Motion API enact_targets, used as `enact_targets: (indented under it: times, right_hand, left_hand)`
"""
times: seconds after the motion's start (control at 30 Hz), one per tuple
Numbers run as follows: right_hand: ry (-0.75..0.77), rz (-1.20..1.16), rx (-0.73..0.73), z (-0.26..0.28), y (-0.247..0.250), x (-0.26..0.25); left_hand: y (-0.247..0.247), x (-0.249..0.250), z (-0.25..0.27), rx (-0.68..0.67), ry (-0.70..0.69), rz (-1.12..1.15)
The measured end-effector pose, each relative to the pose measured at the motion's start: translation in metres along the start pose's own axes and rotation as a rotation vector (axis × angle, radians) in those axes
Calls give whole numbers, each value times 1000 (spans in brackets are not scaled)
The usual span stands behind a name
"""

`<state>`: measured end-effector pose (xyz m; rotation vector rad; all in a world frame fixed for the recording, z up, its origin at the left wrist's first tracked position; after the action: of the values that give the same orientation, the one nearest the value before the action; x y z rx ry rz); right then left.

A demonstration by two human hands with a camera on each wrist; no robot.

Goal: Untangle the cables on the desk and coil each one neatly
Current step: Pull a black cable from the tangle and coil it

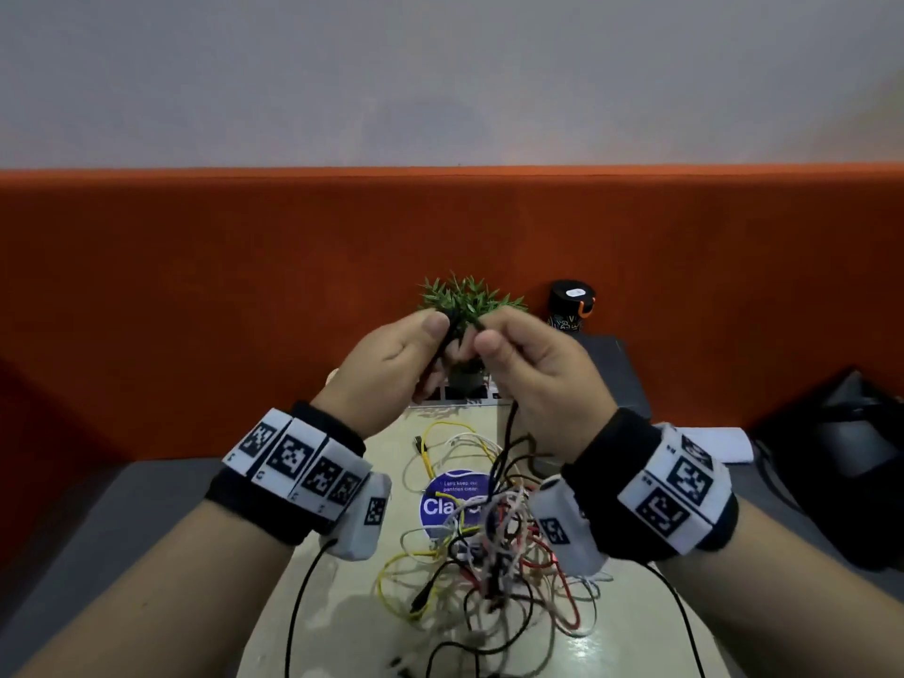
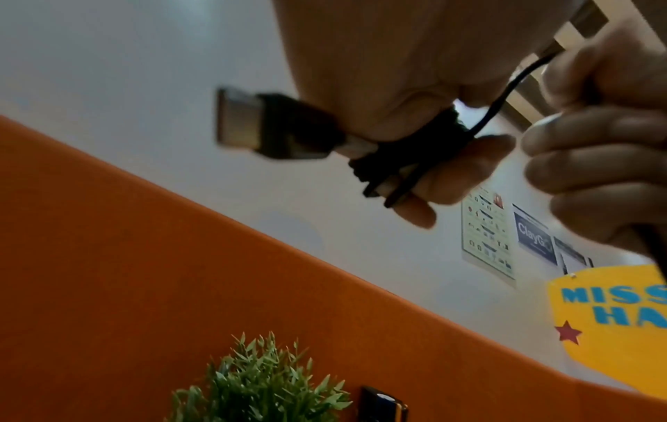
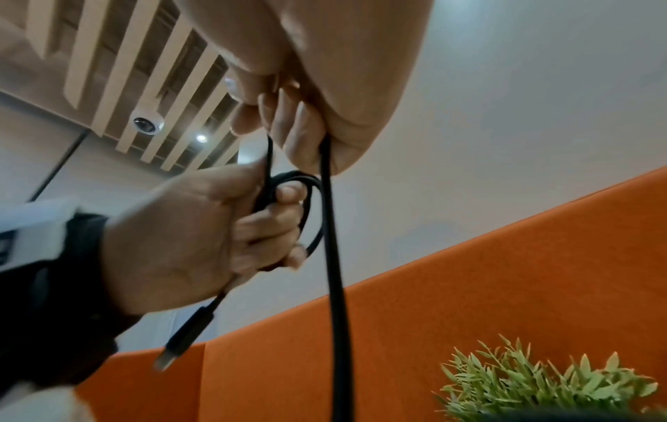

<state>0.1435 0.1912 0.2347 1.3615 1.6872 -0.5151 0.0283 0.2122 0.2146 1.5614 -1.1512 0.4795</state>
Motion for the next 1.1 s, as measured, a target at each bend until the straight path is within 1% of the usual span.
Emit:
enact_targets:
  times: [0.07,0.13,0.3,0.43,0.57,0.63,0.7,0.8,0.9,0.93,0.97,1.03,1.1]
  right_hand:
    - [-2,-47,77,-5,9,1]
    - [-6,-98,132,-12,15,4]
    - [-60,-133,155,-28,10,17]
    - [-160,-168,67,-26,-13,38]
    - [-322,-218,-58,-5,-41,67]
    - [-384,-269,-120,3,-54,76]
    - [-418,-278,-169,9,-62,85]
    - [-456,-137,-230,22,-68,103]
    - [-510,14,-298,40,-72,120]
    - [-525,27,-311,44,-74,122]
    - [-534,32,-322,47,-76,122]
    - [-518,95,-379,50,-80,116]
    - [-464,205,-480,51,-85,103]
  left_hand:
    - [-6,1,4,-18,37,178]
    - [-8,4,7,-6,60,301]
    - [-3,6,11,49,79,633]
    - [5,11,11,63,50,753]
    - [11,19,10,39,25,730]
    - [11,24,11,14,16,711]
    - [14,25,9,21,-1,724]
    - [25,25,2,99,-22,834]
    - [31,28,-5,107,-74,922]
    - [33,30,-6,109,-103,880]
    - [34,30,-8,121,-122,772]
    - [34,27,-11,146,-140,431]
    - [25,20,-11,130,-134,149]
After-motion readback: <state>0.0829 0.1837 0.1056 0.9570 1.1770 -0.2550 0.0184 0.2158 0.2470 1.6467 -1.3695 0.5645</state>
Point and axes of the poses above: each hand's wrist, its own z-axis away from the middle knuckle, its own y-axis out of the back of the hand, x = y × z, the point moved 9 cm from there along -z, towards the middle knuckle, and after that the axes turned 4 degrees about -z, right-handed, at the moved point
